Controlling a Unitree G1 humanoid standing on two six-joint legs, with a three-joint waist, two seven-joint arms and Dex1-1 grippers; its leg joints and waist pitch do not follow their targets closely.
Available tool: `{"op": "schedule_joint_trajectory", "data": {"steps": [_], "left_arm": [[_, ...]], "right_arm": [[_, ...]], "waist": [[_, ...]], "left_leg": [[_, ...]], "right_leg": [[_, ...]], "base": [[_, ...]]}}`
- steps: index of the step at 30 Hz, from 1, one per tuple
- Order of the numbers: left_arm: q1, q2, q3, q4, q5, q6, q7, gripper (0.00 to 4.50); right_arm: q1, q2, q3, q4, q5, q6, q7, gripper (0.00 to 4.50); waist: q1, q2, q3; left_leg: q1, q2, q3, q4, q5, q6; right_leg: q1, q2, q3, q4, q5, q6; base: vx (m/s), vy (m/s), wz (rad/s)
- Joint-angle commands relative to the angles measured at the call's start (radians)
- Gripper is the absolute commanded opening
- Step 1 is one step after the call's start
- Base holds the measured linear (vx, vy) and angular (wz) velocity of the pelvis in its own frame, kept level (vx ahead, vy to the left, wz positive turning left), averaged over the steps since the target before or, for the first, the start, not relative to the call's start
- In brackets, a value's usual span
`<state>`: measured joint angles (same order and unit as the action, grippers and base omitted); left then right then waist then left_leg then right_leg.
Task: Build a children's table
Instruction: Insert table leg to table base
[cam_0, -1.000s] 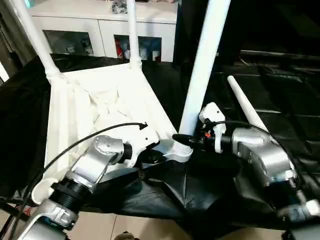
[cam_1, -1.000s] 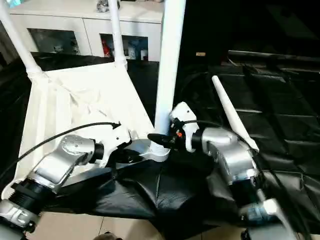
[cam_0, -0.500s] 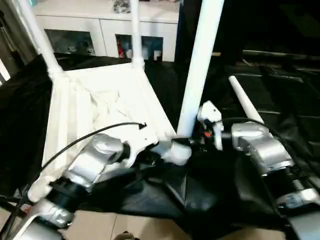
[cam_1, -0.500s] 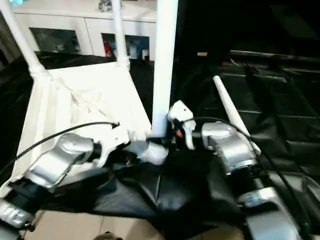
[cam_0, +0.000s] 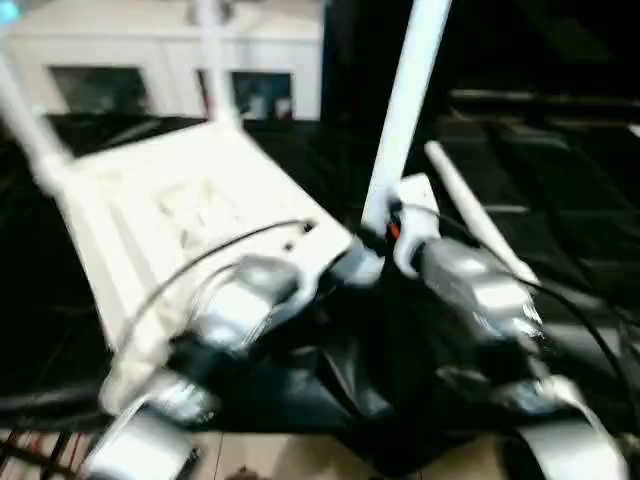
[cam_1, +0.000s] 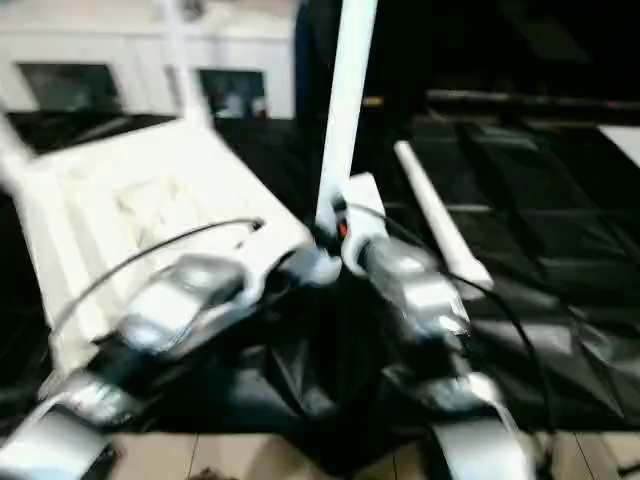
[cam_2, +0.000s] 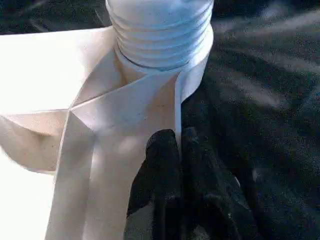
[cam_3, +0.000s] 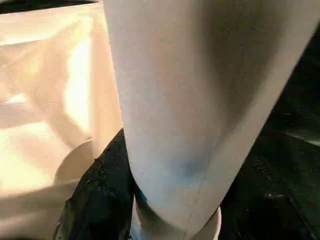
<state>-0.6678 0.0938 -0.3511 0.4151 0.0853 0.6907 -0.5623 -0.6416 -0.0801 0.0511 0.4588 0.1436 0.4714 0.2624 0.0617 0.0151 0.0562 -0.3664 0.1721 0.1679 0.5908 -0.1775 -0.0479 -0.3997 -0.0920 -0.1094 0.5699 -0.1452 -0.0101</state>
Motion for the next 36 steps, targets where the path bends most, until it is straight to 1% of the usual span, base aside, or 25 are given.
{"op": "schedule_joint_trajectory", "data": {"steps": [1,4,5,6,7,10,12,14,15,16,17,21,22,23,25,26,27,28,29,30,31,33,34,35,36], "left_arm": [[-0.047,-0.025,0.013,-0.04,-0.013,-0.04,0.012,0.0],[-0.041,-0.016,0.024,-0.054,-0.011,-0.02,0.013,0.0],[-0.041,-0.016,0.024,-0.054,-0.011,-0.02,0.013,0.0],[-0.042,-0.017,0.026,-0.052,-0.011,-0.019,0.013,0.0],[-0.043,-0.019,0.028,-0.048,-0.009,-0.014,0.013,0.0],[-0.044,-0.023,0.027,-0.044,-0.011,-0.015,0.015,0.0],[-0.044,-0.026,0.024,-0.042,-0.016,-0.015,0.014,0.0],[-0.045,-0.026,0.022,-0.041,-0.019,-0.018,0.01,0.0],[-0.045,-0.026,0.022,-0.041,-0.019,-0.018,0.01,0.0],[-0.045,-0.027,0.022,-0.04,-0.019,-0.019,0.009,0.0],[-0.045,-0.026,0.022,-0.04,-0.019,-0.021,0.008,0.0],[-0.043,-0.018,0.013,-0.048,-0.016,-0.029,-0.01,0.0],[-0.041,-0.014,0.01,-0.051,-0.015,-0.031,-0.016,0.0],[-0.038,-0.011,0.009,-0.056,-0.016,-0.035,-0.022,0.0],[-0.033,-0.005,0.005,-0.063,-0.018,-0.044,-0.033,0.0],[-0.028,0.0,0.002,-0.07,-0.02,-0.051,-0.043,0.0],[-0.016,0.014,-0.006,-0.087,-0.023,-0.065,-0.066,0.0],[-0.011,0.021,-0.011,-0.095,-0.024,-0.071,-0.076,0.0],[-0.001,0.033,-0.018,-0.108,-0.025,-0.083,-0.093,0.0],[0.002,0.037,-0.021,-0.112,-0.025,-0.088,-0.099,0.0],[0.011,0.047,-0.029,-0.123,-0.028,-0.127,-0.126,0.0],[0.02,0.058,-0.031,-0.138,-0.035,-0.131,-0.146,0.0],[0.028,0.067,-0.032,-0.148,-0.042,-0.139,-0.164,0.0],[0.028,0.067,-0.032,-0.148,-0.042,-0.139,-0.164,0.0],[0.035,0.075,-0.03,-0.159,-0.049,-0.14,-0.176,0.0]], "right_arm": [[0.053,0.028,0.026,0.115,-0.016,0.105,-0.03,1.87],[0.061,0.037,0.023,0.088,-0.026,0.135,-0.042,1.87],[0.061,0.037,0.023,0.088,-0.026,0.135,-0.042,1.87],[0.06,0.039,0.021,0.089,-0.027,0.138,-0.046,1.87],[0.056,0.047,0.016,0.09,-0.029,0.143,-0.056,1.87],[0.048,0.052,0.016,0.094,-0.027,0.141,-0.061,1.87],[0.042,0.054,0.022,0.092,-0.022,0.117,-0.045,1.87],[0.038,0.057,0.019,0.086,-0.015,0.102,-0.031,1.87],[0.038,0.057,0.019,0.086,-0.015,0.102,-0.031,2.22],[0.037,0.058,0.018,0.083,-0.014,0.098,-0.027,2.22],[0.036,0.058,0.014,0.079,-0.014,0.101,-0.025,2.43],[0.031,0.051,0.007,0.053,-0.008,0.097,-0.005,2.67],[0.03,0.049,0.006,0.047,-0.007,0.095,-0.001,2.67],[0.03,0.046,0.005,0.04,-0.006,0.088,0.002,2.99],[0.029,0.04,0.004,0.031,-0.006,0.082,0.011,3.07],[0.029,0.033,0.006,0.023,-0.006,0.08,0.02,3.1],[0.03,0.015,0.01,-0.002,-0.004,0.074,0.049,3.19],[0.03,0.007,0.009,-0.013,0.0,0.077,0.059,3.19],[0.031,-0.006,0.009,-0.032,0.004,0.079,0.079,3.43],[0.032,-0.01,0.009,-0.038,0.005,0.079,0.086,3.49],[0.037,-0.029,0.022,-0.059,0.004,0.071,0.126,3.51],[0.048,-0.053,0.035,-0.098,0.015,0.076,0.176,3.51],[0.056,-0.072,0.046,-0.127,0.021,0.077,0.213,3.51],[0.056,-0.072,0.046,-0.127,0.021,0.077,0.213,3.51],[0.067,-0.097,0.062,-0.156,0.021,0.077,0.249,3.51]], "waist": [[0.01,0.009,-0.055],[0.012,0.009,-0.054],[0.014,0.003,-0.054],[0.014,0.006,-0.052],[0.011,0.002,-0.051],[0.01,0.006,-0.048],[0.008,0.009,-0.048],[0.008,0.008,-0.048],[0.008,0.008,-0.048],[0.008,0.007,-0.048],[0.009,0.012,-0.048],[0.009,0.01,-0.05],[0.015,0.007,-0.054],[0.015,0.007,-0.055],[0.018,0.011,-0.055],[0.019,0.013,-0.059],[0.024,0.012,-0.064],[0.026,0.012,-0.064],[0.029,0.011,-0.064],[0.034,0.012,-0.068],[0.04,0.011,-0.072],[0.046,0.009,-0.076],[0.05,0.012,-0.081],[0.052,0.012,-0.08],[0.056,0.007,-0.083]], "left_leg": [[0.009,0.046,-0.035,-0.089,-0.421,-0.019],[0.008,0.047,-0.031,-0.091,-0.399,-0.014],[0.005,0.047,-0.031,-0.092,-0.385,-0.012],[0.006,0.048,-0.03,-0.093,-0.387,-0.012],[0.008,0.048,-0.03,-0.094,-0.396,-0.013],[0.011,0.049,-0.033,-0.096,-0.422,-0.021],[0.012,0.049,-0.034,-0.096,-0.437,-0.024],[0.012,0.049,-0.034,-0.097,-0.441,-0.025],[0.011,0.049,-0.034,-0.097,-0.441,-0.025],[0.012,0.049,-0.034,-0.097,-0.442,-0.025],[0.013,0.049,-0.035,-0.097,-0.442,-0.026],[0.014,0.049,-0.034,-0.097,-0.445,-0.025],[0.007,0.052,-0.032,-0.098,-0.395,-0.022],[0.004,0.053,-0.032,-0.098,-0.377,-0.02],[0.004,0.053,-0.028,-0.097,-0.345,-0.015],[0.004,0.053,-0.025,-0.096,-0.326,-0.013],[0.004,0.054,-0.025,-0.094,-0.308,-0.009],[0.004,0.054,-0.021,-0.092,-0.285,-0.002],[0.003,0.054,-0.021,-0.092,-0.273,0.001],[0.002,0.055,-0.018,-0.088,-0.237,0.01],[0.0,0.054,-0.017,-0.083,-0.196,0.02],[-0.001,0.055,-0.014,-0.078,-0.134,0.04],[-0.002,0.056,-0.014,-0.073,-0.094,0.055],[0.0,0.056,-0.014,-0.072,-0.08,0.063],[-0.003,0.055,-0.011,-0.066,-0.051,0.077]], "right_leg": [[0.034,-0.072,0.044,-0.094,-0.504,-0.086],[0.035,-0.07,0.047,-0.091,-0.469,-0.105],[0.038,-0.072,0.048,-0.087,-0.463,-0.109],[0.037,-0.072,0.048,-0.089,-0.468,-0.109],[0.035,-0.072,0.047,-0.092,-0.487,-0.105],[0.032,-0.072,0.046,-0.096,-0.527,-0.091],[0.032,-0.073,0.046,-0.098,-0.542,-0.081],[0.03,-0.073,0.046,-0.099,-0.544,-0.076],[0.03,-0.073,0.046,-0.099,-0.543,-0.075],[0.029,-0.073,0.047,-0.1,-0.542,-0.076],[0.029,-0.073,0.047,-0.099,-0.54,-0.077],[0.029,-0.073,0.048,-0.101,-0.537,-0.083],[0.036,-0.075,0.051,-0.092,-0.472,-0.098],[0.038,-0.075,0.052,-0.088,-0.448,-0.106],[0.039,-0.074,0.054,-0.082,-0.391,-0.13],[0.042,-0.074,0.055,-0.079,-0.357,-0.144],[0.049,-0.074,0.054,-0.074,-0.33,-0.154],[0.047,-0.074,0.056,-0.071,-0.303,-0.165],[0.05,-0.074,0.056,-0.069,-0.289,-0.17],[0.051,-0.076,0.057,-0.063,-0.249,-0.184],[0.055,-0.076,0.057,-0.057,-0.208,-0.196],[0.056,-0.074,0.057,-0.046,-0.131,-0.212],[0.058,-0.074,0.057,-0.036,-0.081,-0.225],[0.055,-0.071,0.056,-0.036,-0.064,-0.231],[0.053,-0.07,0.057,-0.028,-0.028,-0.242]], "base": [[0.0,0.0,0.0],[0.0,0.0,0.0],[0.0,0.0,0.0],[0.0,0.0,0.0],[0.0,0.0,0.0],[0.0,0.0,0.0],[0.0,0.0,0.0],[0.0,0.0,0.0],[0.0,0.0,0.0],[0.0,0.0,0.0],[0.0,0.0,0.0],[0.0,0.0,0.0],[0.0,0.0,0.0],[0.0,0.0,0.0],[0.0,0.0,0.0],[0.0,0.0,0.0],[0.0,0.0,0.0],[0.0,0.0,0.0],[0.0,0.0,0.0],[0.0,0.0,0.0],[0.0,0.0,0.0],[0.0,0.0,0.0],[0.0,0.0,0.0],[0.0,0.0,0.0],[0.0,0.0,0.0]]}}
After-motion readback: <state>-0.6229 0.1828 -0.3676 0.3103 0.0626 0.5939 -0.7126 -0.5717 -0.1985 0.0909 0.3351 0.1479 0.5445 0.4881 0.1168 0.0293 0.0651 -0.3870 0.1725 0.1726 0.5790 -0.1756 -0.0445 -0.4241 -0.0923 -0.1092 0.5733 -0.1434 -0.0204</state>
